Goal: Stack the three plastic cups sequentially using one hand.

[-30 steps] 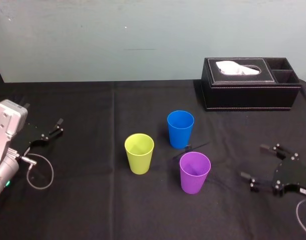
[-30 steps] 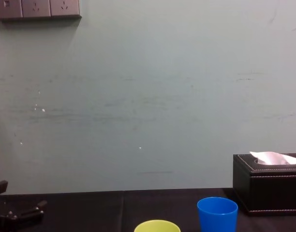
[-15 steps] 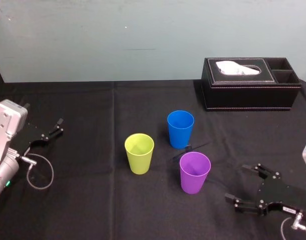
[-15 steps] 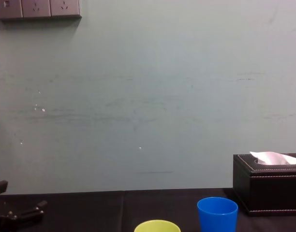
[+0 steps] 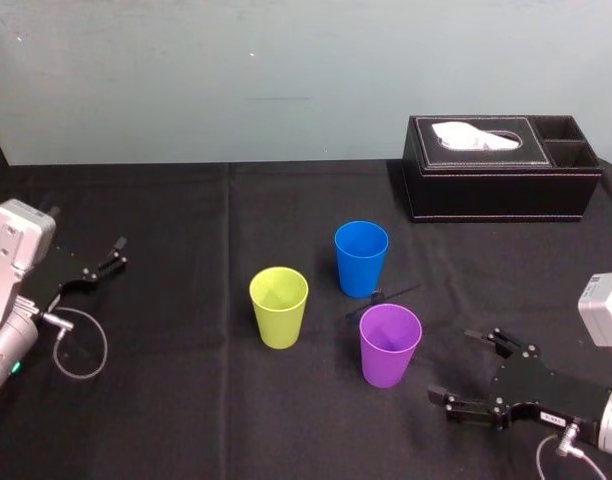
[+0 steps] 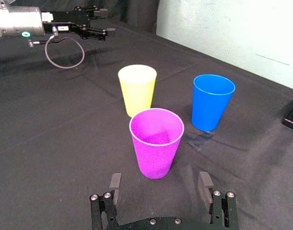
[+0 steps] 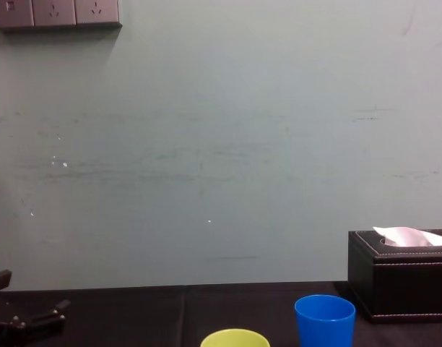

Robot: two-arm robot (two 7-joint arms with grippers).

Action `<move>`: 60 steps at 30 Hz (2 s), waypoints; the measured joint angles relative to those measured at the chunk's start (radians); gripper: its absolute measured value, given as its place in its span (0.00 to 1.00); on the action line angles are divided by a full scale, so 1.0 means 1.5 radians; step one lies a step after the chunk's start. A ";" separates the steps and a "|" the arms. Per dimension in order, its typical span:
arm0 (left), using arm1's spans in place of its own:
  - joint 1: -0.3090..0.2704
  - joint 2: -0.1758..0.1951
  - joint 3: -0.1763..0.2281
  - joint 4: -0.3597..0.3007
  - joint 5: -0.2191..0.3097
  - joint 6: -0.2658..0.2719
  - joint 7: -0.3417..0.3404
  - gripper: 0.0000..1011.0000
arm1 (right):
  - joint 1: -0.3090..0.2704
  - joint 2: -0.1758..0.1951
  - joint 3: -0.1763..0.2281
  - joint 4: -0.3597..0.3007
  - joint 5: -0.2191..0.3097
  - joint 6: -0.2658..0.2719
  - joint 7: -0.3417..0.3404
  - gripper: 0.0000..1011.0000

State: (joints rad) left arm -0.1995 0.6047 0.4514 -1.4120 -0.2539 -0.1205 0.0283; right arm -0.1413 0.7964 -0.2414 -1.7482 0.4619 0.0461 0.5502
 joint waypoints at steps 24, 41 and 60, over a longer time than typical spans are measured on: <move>0.000 0.000 0.000 0.000 0.000 0.000 0.000 1.00 | 0.068 -0.050 -0.049 0.042 -0.021 0.024 -0.008 0.99; 0.000 0.000 0.000 0.000 0.000 0.000 0.000 1.00 | 0.100 -0.072 -0.076 0.061 -0.031 0.029 -0.006 0.99; 0.000 0.000 0.000 0.000 0.000 0.000 0.000 1.00 | 0.135 -0.107 -0.097 0.098 -0.040 0.038 -0.020 0.99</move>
State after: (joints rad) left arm -0.1995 0.6047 0.4514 -1.4120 -0.2539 -0.1205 0.0283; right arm 0.0608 0.6354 -0.3868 -1.6018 0.4021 0.1032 0.5209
